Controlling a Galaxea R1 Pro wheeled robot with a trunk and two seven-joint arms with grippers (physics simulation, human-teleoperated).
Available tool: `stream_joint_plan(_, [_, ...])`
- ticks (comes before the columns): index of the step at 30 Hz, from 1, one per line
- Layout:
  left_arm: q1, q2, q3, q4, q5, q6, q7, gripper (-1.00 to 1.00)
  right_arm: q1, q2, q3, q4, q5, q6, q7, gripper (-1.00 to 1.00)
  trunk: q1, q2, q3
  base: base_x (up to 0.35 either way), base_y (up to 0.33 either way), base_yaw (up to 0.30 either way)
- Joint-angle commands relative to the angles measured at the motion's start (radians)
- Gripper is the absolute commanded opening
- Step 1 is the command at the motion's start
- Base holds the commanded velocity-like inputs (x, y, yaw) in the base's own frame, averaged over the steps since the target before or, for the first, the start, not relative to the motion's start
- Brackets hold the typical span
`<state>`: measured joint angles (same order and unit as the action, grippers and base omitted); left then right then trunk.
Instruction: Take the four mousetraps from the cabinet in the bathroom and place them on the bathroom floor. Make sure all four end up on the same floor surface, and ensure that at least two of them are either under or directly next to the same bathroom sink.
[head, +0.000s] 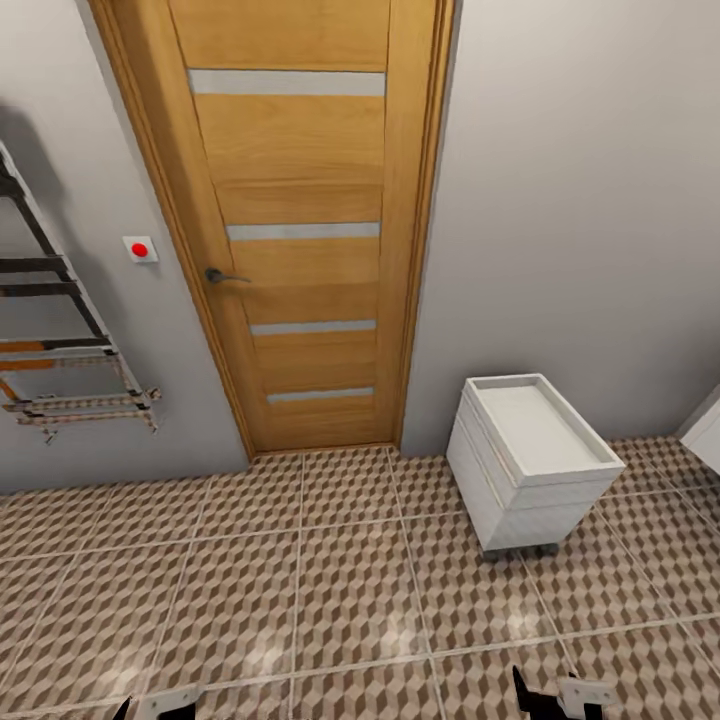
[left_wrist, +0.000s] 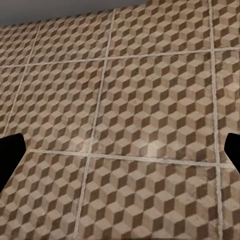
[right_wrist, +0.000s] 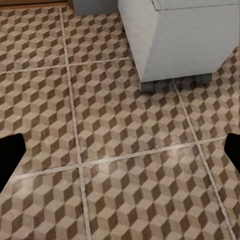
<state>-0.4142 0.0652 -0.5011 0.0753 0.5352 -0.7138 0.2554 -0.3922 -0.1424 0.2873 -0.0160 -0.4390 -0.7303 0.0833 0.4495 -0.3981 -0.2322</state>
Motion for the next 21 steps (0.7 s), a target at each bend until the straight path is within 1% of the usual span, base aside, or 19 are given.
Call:
stream_joint_plan(1, [-0.001, -0.001, -0.008, 0.003, -0.001, -0.003, 0.007, 1.00, -0.001, 0.000, 0.003, 0.001, -0.010, -0.003, 0.009, 1.00, 0.001, -0.002, -0.002, 0.000, 0.000, 0.282])
stream_joint_plan(21, [-0.001, -0.002, -0.008, 0.003, -0.001, -0.003, 0.007, 1.00, -0.001, 0.000, 0.003, 0.001, -0.010, -0.003, 0.009, 1.00, 0.001, -0.002, -0.002, 0.000, 0.000, 0.282])
